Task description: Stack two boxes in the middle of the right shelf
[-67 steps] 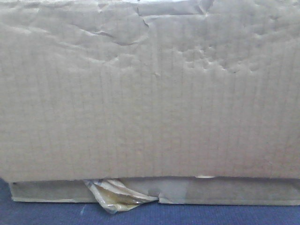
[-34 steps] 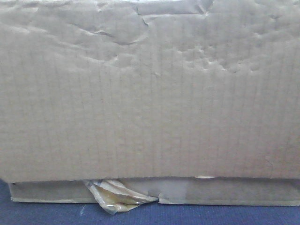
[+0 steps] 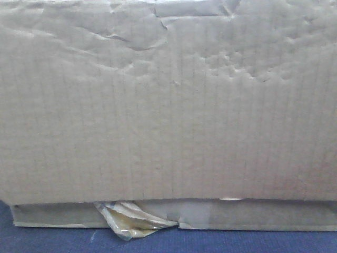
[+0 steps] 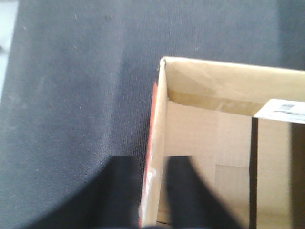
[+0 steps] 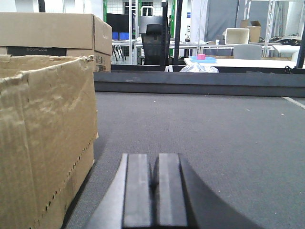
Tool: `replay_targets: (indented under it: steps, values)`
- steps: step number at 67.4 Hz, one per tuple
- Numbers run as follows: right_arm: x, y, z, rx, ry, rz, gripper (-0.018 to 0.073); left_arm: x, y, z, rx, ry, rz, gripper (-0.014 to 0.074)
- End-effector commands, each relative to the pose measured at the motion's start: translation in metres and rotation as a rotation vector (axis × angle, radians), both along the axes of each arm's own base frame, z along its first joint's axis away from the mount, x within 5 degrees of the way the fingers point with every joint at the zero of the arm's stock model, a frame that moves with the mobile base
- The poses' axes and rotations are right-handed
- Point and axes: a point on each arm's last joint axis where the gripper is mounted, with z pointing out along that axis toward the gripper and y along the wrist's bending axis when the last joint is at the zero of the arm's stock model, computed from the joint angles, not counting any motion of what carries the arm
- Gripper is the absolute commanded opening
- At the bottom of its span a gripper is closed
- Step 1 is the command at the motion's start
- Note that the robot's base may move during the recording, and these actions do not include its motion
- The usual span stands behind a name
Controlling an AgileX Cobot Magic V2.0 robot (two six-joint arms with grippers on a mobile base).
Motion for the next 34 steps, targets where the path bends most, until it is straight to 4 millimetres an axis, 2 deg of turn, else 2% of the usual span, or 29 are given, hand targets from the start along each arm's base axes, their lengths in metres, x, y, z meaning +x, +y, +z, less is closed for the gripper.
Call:
replay_targets:
  steps: [1, 6, 21, 29, 34]
  values:
    - [0.000, 0.000, 0.002, -0.005, -0.023, -0.008, -0.0168, 0.008, 0.002, -0.008, -0.007, 0.023, -0.001, 0.0300]
    - [0.000, 0.000, 0.002, -0.005, -0.023, -0.008, -0.0168, 0.014, 0.003, -0.016, -0.013, 0.050, -0.001, 0.0324]
    - [0.000, 0.000, 0.002, -0.005, -0.023, -0.008, -0.0168, 0.030, 0.007, -0.042, -0.033, 0.132, -0.002, 0.0299]
    - [0.000, 0.000, 0.002, -0.005, -0.023, -0.008, -0.0168, 0.031, 0.008, -0.049, -0.036, 0.185, -0.018, 0.0253]
    - [0.000, 0.000, 0.002, -0.005, -0.023, -0.008, -0.0168, 0.028, 0.009, -0.054, -0.032, 0.243, -0.021, 0.0172]
